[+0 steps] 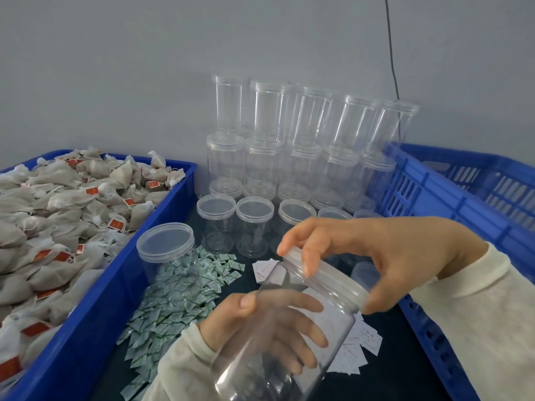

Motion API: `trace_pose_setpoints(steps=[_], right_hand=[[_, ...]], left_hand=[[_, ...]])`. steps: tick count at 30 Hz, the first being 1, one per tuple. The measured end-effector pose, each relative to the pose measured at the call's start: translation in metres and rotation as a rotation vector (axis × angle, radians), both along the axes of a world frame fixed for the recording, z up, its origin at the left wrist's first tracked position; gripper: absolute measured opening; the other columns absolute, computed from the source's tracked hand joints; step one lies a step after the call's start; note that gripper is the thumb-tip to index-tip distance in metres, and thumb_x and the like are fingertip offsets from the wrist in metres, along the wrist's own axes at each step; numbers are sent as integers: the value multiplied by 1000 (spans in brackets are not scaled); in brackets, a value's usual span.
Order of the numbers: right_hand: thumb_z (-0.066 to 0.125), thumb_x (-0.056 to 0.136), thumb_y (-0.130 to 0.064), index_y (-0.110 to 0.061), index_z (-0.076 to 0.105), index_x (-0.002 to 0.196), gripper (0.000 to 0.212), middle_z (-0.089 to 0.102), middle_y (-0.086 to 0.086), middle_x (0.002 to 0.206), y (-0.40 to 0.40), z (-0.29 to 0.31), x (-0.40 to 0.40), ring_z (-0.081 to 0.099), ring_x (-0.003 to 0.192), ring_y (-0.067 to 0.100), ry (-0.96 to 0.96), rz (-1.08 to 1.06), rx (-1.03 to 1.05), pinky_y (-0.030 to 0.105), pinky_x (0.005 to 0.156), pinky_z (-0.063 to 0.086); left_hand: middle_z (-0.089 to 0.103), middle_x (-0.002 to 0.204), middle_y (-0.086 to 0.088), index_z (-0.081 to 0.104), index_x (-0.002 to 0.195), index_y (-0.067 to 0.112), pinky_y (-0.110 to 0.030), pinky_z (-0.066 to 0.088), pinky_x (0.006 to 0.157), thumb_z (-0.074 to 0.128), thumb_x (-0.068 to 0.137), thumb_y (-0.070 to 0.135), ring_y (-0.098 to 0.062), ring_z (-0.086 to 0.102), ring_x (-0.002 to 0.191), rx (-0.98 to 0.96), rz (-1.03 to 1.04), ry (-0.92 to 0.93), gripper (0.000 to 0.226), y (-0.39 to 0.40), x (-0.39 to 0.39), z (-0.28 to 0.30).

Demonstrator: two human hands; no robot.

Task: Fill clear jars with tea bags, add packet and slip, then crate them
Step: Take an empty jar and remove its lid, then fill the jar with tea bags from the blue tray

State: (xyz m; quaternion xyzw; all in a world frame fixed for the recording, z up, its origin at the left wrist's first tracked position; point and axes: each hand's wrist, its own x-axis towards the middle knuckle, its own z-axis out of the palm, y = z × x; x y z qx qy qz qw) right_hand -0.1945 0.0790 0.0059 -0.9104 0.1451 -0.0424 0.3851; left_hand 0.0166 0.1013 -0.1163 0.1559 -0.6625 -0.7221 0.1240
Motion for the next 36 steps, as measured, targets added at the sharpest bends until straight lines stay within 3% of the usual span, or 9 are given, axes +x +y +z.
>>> trace_pose_setpoints(steps=[3, 5, 9, 14, 18, 22, 27, 32, 36], right_hand=[[74, 53, 13, -27, 51, 114, 76, 35, -9, 140, 0, -8, -8, 42, 133, 19, -14, -85, 11, 50, 106, 42], [73, 53, 23, -25, 48, 114, 81, 33, 1, 142, 1, -8, -13, 41, 132, 22, -88, -82, 29, 37, 105, 43], [72, 59, 14, -31, 48, 123, 82, 35, 6, 143, 3, 3, -43, 33, 137, 36, -420, -212, 56, 46, 107, 39], [92, 48, -5, -37, 37, 109, 87, 47, -1, 124, -13, -24, -78, 56, 123, 24, -724, -934, -40, 35, 87, 56], [84, 56, -36, -27, 33, 106, 72, 50, 0, 117, -19, -94, -83, 54, 101, 4, -573, -1510, -180, 7, 73, 43], [88, 60, -42, -17, 41, 106, 71, 49, 5, 112, -17, -167, -81, 51, 103, 24, -292, -1859, -202, 29, 76, 40], [77, 64, -62, -18, 39, 98, 67, 53, 12, 112, -15, -199, -86, 49, 108, 32, 144, -1936, -307, 42, 85, 47], [65, 74, -66, -12, 36, 130, 83, 46, 13, 134, -20, -204, -95, 41, 122, 33, 423, -1915, -240, 43, 99, 40], [59, 76, -71, -18, 20, 149, 99, 8, 14, 158, -9, -186, -76, 14, 143, 35, 683, -1778, -320, 48, 115, 23]], left_hand=[[63, 109, -24, 44, 128, -6, -34, 56, 74, 70, 57, 74, -26, 67, 85, 255, -51, 237, 110, -15, -13, -9], [64, 108, -21, 41, 131, -7, -33, 58, 72, 56, 74, 71, -26, 69, 86, 347, -140, 294, 98, -13, -11, -18], [60, 114, -24, 34, 136, -8, -34, 57, 78, 49, 84, 67, -29, 67, 93, 374, -86, 394, 93, -12, -1, -30], [60, 116, -20, 55, 130, 12, -42, 54, 84, 76, 75, 39, -33, 65, 99, 102, 436, 331, 65, -15, -9, -38], [62, 124, -11, 40, 133, 5, -37, 52, 92, 81, 65, 55, -30, 61, 112, -106, 635, 363, 94, -10, -13, -42], [56, 134, 1, 33, 137, 21, -24, 44, 101, 86, 58, 51, -20, 52, 127, -217, 793, 420, 100, -7, -17, -45], [56, 132, 8, 31, 139, 20, -18, 44, 97, 87, 53, 56, -14, 53, 126, -294, 912, 408, 109, -4, -17, -47], [55, 133, 3, 30, 140, 19, -18, 43, 97, 86, 54, 57, -16, 54, 125, -327, 949, 402, 109, -2, -17, -45], [54, 134, 2, 31, 139, 23, -25, 44, 101, 84, 54, 61, -19, 52, 127, -379, 977, 388, 108, -2, -17, -46]])
